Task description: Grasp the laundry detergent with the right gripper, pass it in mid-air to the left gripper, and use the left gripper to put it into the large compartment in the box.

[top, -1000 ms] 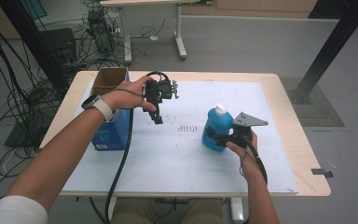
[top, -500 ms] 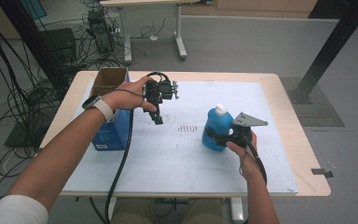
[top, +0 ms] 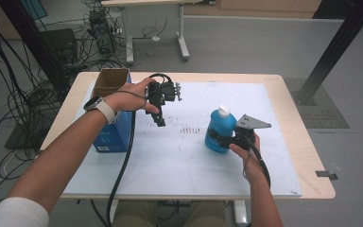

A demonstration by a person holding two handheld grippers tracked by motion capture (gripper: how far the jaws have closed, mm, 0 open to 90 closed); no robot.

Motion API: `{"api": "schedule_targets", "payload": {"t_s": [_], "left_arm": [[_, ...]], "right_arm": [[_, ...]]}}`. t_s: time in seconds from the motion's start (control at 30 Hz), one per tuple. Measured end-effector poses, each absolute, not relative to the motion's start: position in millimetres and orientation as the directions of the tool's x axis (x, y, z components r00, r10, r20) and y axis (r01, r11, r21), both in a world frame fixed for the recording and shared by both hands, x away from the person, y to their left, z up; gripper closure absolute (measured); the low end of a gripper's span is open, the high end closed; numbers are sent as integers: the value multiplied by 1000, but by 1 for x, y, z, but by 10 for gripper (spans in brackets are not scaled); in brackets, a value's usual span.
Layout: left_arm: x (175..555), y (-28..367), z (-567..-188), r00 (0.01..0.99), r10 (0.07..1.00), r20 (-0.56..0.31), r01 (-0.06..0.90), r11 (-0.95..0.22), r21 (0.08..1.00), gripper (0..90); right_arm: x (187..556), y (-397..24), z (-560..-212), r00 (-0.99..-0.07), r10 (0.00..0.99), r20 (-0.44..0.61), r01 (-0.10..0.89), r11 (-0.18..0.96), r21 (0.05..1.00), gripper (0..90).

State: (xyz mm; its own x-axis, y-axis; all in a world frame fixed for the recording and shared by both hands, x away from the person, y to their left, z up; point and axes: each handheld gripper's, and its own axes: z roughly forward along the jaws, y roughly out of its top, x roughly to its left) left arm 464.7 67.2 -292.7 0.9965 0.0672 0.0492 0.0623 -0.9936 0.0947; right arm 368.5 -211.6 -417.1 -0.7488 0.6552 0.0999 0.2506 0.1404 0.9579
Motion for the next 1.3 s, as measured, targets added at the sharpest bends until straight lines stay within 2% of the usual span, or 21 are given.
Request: {"api": "schedule_targets", "payload": {"t_s": [0.17, 0.4, 1.3], "left_arm": [[465, 67, -293, 996, 69, 48, 64, -993, 96, 104], [465, 69, -295, 996, 72, 42, 68, -993, 95, 104], [464, 71, -296, 997, 72, 42, 68, -993, 93, 104]], "right_arm": [[369, -211, -417, -755, 650, 89, 242, 150, 959, 385], [369, -212, -418, -760, 645, 82, 230, 148, 962, 402], [371, -214, -419, -776, 624, 93, 229, 142, 963, 421]]}}
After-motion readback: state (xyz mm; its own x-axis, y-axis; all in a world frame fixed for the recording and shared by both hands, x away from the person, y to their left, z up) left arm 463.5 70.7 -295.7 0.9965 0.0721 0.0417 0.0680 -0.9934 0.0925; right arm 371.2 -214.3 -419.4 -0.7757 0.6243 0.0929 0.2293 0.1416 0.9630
